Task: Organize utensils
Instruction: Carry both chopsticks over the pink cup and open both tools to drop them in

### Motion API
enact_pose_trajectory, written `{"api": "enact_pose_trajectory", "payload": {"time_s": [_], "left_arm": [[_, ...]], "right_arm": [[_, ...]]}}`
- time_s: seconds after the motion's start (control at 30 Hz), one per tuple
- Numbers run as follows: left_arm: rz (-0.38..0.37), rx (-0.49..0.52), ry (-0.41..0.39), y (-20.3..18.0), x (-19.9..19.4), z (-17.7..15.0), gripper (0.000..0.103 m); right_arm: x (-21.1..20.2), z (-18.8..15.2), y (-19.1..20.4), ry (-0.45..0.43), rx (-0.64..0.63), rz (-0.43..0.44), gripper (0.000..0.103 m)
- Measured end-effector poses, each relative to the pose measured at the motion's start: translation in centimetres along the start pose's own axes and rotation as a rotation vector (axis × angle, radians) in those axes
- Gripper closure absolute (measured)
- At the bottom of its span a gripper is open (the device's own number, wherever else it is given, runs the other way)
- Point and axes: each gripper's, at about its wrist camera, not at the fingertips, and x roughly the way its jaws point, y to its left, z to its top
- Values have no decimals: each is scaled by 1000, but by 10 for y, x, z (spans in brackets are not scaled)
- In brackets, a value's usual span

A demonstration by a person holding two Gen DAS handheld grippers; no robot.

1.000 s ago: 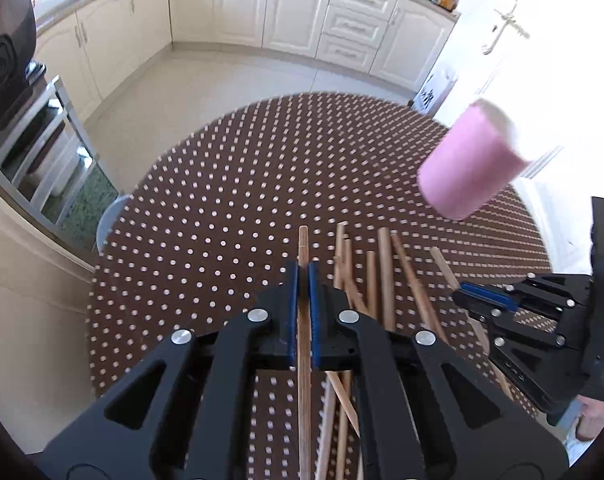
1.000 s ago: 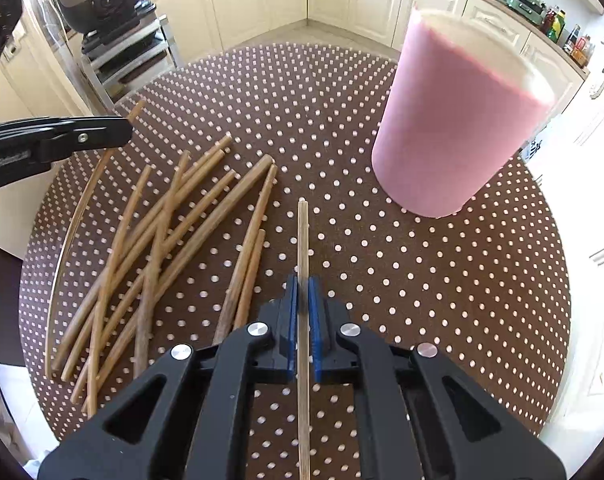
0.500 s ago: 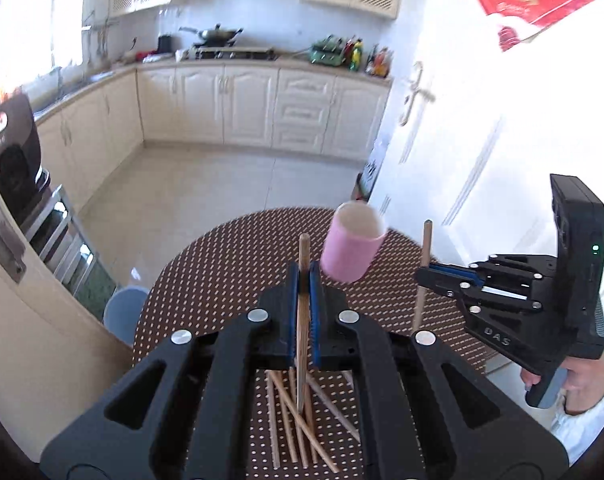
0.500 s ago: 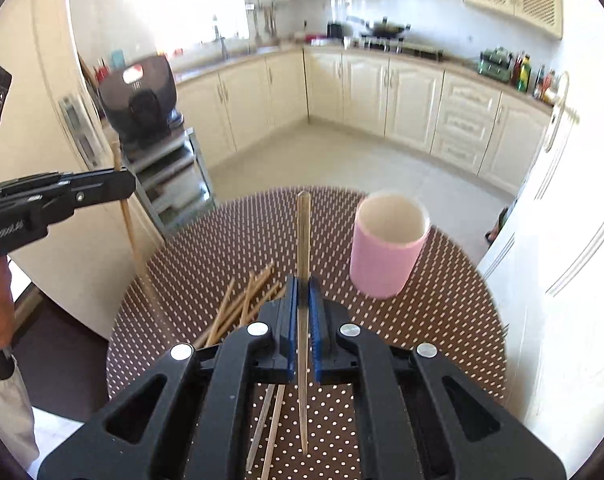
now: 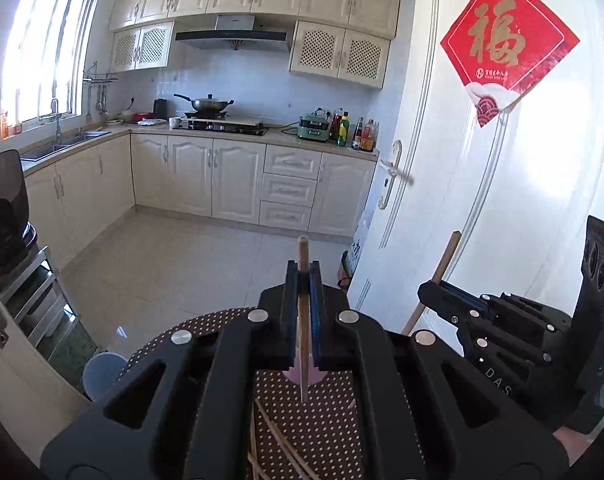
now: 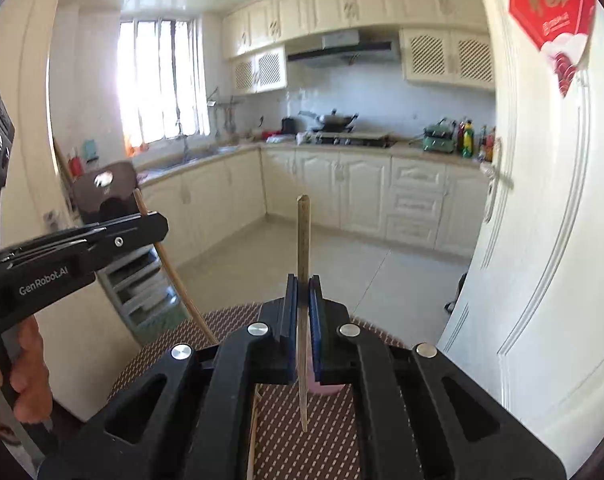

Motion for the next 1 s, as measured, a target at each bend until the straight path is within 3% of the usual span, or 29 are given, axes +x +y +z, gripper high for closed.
{"api": "enact_pose_trajectory", "payload": {"time_s": [0.2, 0.33, 0.67, 1.0], "left_arm": [[-24, -11, -138, -8, 19, 13, 98], [-15, -6, -175, -13, 39, 15, 98], [-39, 39, -27, -10, 97, -30, 97], [-17, 57, 55, -1, 107, -45, 94]], "right_arm": [[-1, 9, -24, -153, 44, -51, 99], [3, 6, -32, -217, 40, -60, 99], [40, -5, -42, -131, 56, -39, 99], [48, -15, -38, -52, 44, -38, 99]]}}
